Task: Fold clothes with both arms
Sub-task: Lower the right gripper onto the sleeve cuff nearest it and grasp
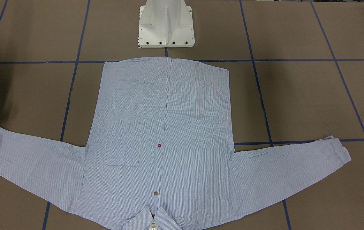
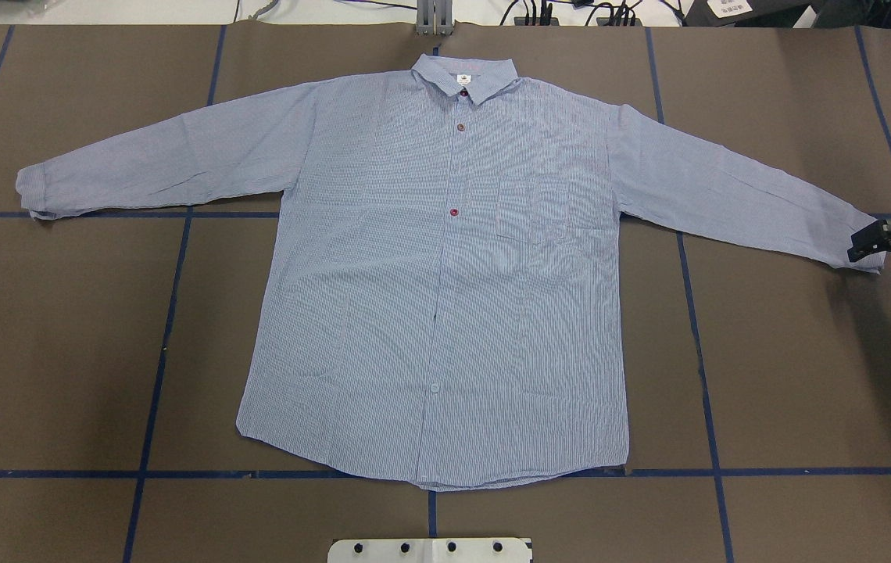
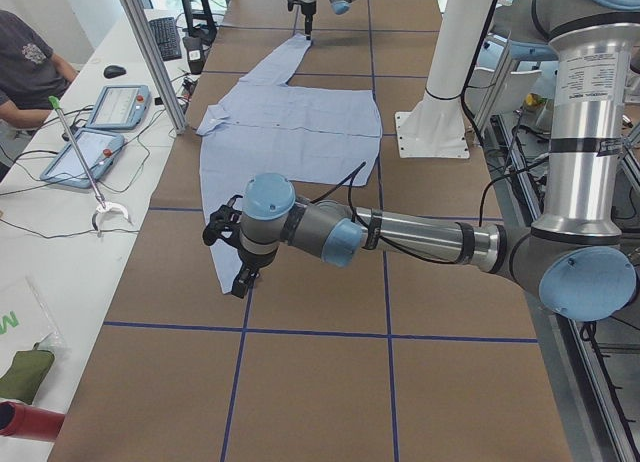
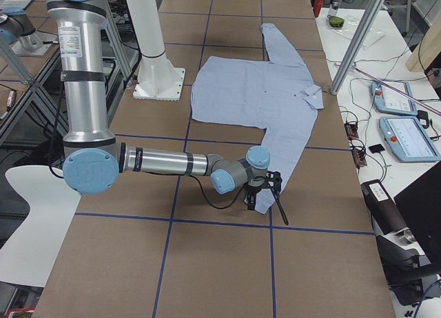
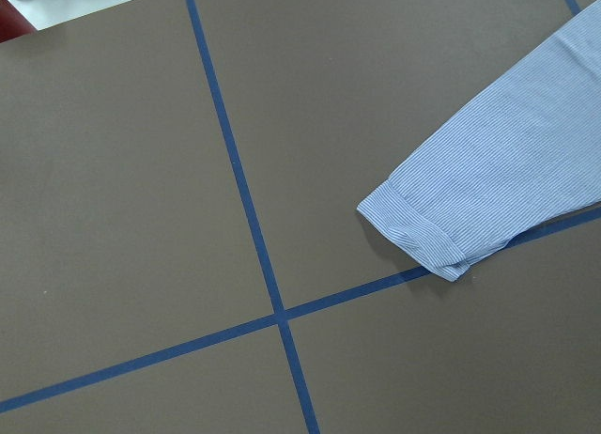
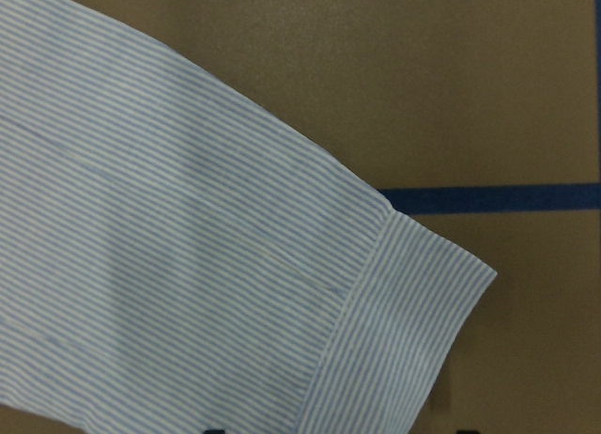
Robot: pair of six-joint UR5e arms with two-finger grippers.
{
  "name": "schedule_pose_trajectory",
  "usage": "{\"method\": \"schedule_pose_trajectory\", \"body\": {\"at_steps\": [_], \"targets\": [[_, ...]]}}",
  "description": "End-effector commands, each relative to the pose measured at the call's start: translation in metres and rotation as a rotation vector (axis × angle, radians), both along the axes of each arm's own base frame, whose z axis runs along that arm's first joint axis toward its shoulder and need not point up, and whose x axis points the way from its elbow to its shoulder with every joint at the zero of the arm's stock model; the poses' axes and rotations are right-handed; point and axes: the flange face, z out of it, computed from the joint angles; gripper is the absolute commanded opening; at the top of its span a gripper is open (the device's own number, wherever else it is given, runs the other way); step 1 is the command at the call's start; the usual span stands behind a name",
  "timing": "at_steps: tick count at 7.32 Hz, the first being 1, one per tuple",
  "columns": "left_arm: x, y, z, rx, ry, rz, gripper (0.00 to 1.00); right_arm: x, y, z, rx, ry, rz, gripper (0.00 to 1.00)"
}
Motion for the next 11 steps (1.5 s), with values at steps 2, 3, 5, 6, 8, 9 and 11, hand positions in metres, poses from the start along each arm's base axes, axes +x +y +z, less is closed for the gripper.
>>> {"method": "schedule_pose_trajectory", "body": {"at_steps": [2, 3, 5, 6, 8, 9, 11], "targets": [[0.001, 0.001, -0.004, 0.007, 0.003, 0.001, 1.00, 0.000, -0.005, -0.003, -0.001, -0.022, -0.006, 0.71], [0.000, 0.001, -0.006, 0.010, 0.003, 0.000, 1.00, 0.005, -0.003, -0.004, -0.007, -0.035, -0.003, 0.71], [0.000, 0.001, -0.007, 0.011, 0.004, -0.001, 1.00, 0.019, 0.006, 0.008, -0.022, -0.044, -0.005, 0.71], [0.001, 0.001, -0.007, 0.011, 0.004, 0.000, 1.00, 0.019, 0.007, 0.010, -0.026, -0.041, -0.004, 0.71], [0.000, 0.001, -0.011, 0.017, 0.005, -0.001, 1.00, 0.019, 0.005, 0.010, -0.021, -0.034, -0.003, 0.64], [0.000, 0.001, -0.011, 0.019, 0.005, -0.001, 1.00, 0.018, 0.004, 0.009, -0.022, -0.035, -0.003, 0.59], [0.000, 0.001, -0.011, 0.017, 0.006, -0.002, 1.00, 0.018, 0.003, 0.009, -0.025, -0.034, -0.003, 0.59]]}}
